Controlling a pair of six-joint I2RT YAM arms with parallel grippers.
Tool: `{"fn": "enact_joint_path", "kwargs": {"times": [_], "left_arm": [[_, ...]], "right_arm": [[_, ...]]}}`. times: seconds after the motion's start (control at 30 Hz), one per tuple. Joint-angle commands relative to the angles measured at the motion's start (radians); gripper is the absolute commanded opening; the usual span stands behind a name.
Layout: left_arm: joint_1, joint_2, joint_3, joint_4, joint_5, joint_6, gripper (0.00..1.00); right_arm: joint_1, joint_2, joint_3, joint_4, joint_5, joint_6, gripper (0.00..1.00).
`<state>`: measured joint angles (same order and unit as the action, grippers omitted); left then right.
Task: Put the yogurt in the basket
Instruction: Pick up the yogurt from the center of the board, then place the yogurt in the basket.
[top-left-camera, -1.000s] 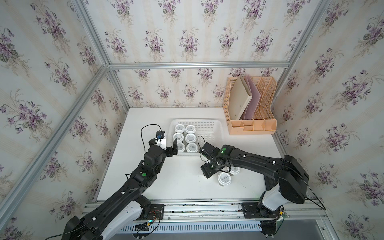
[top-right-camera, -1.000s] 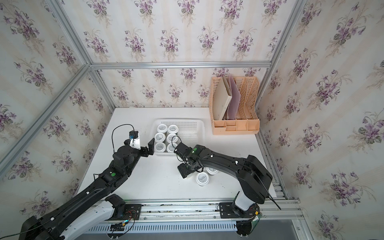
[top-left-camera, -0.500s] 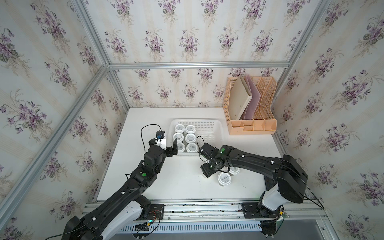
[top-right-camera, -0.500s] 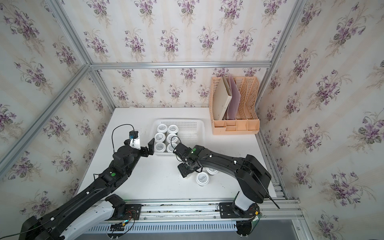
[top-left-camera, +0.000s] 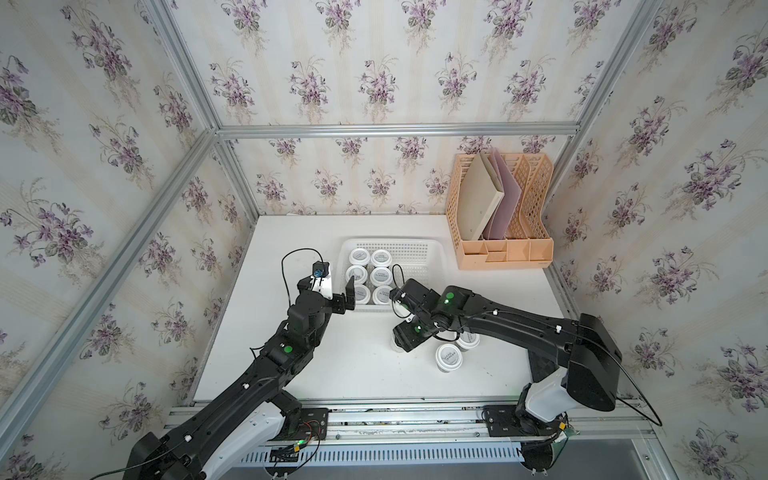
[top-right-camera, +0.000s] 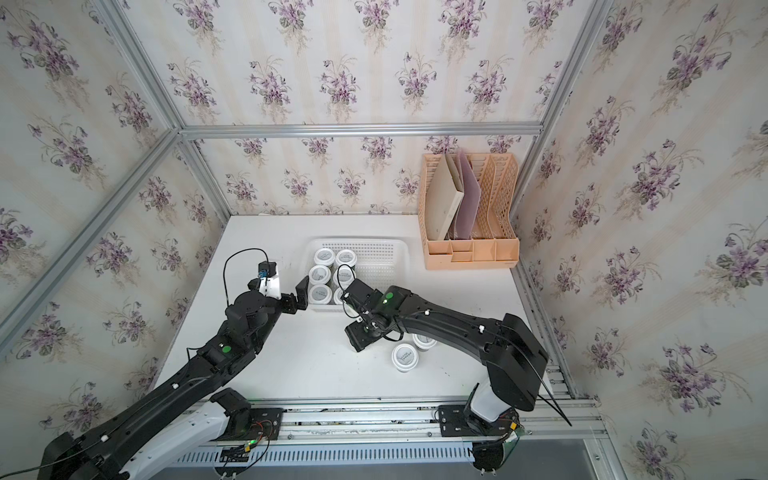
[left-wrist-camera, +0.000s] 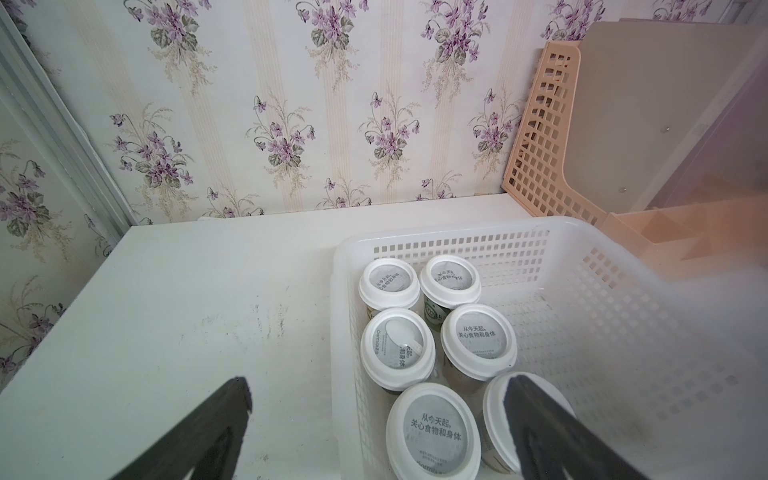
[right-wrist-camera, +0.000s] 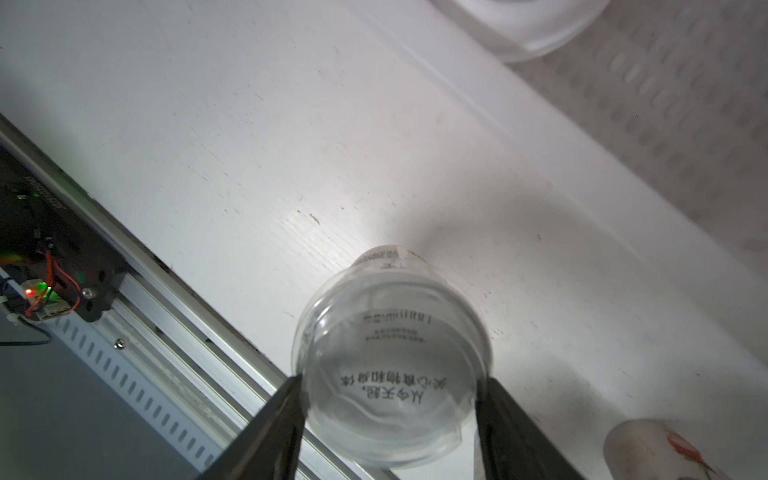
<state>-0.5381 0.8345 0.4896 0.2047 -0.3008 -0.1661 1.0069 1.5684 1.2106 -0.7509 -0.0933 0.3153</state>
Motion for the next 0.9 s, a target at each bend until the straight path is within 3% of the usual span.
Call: {"fn": "enact_joint_path", "kwargs": {"times": [0.0, 0.33, 0.87], "left_arm": [[0.0, -0.003, 0.0, 0.017, -0.012, -0.001, 0.99], [0.0, -0.012, 0.001, 0.008, -0.022, 0.0, 0.99], [0.002, -0.011, -0.003, 0.01, -0.035, 0.002, 0.99]], "right_arm": [[0.0, -0.022, 0.033, 0.011, -0.021, -0.025, 0.67], [-0.035, -0.012, 0.21, -0.026, 0.025, -0.069, 0.68], [-0.281, 0.177, 0.484, -0.134, 0.062, -0.215, 0.66]]}}
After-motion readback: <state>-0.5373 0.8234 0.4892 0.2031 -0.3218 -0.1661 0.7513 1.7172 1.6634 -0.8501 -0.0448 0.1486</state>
